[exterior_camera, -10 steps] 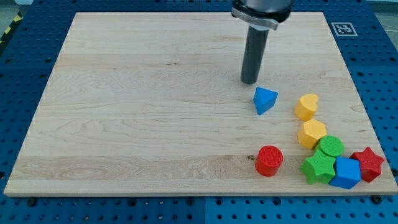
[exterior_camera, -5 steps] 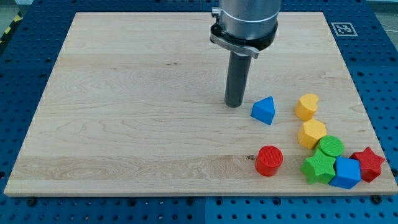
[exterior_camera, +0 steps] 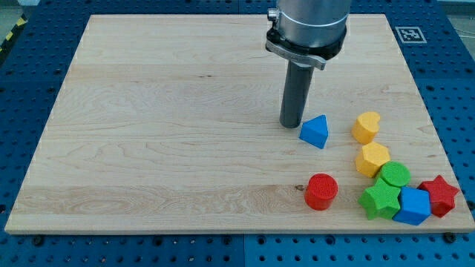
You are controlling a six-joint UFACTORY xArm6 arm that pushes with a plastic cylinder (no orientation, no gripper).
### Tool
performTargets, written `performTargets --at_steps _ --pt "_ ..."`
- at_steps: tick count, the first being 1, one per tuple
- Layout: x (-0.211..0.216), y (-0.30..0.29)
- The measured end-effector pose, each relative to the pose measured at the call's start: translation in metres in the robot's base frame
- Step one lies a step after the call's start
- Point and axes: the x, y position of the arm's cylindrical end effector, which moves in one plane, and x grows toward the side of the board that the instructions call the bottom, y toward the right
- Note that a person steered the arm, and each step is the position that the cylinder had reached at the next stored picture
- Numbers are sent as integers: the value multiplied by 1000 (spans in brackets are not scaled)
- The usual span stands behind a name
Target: Move the blue triangle in between the yellow blocks
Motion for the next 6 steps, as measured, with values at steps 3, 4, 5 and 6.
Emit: performTargets --at_steps 3,4,5,6 --pt "59 5" --pt "64 5" --pt "60 6" --pt "46 8"
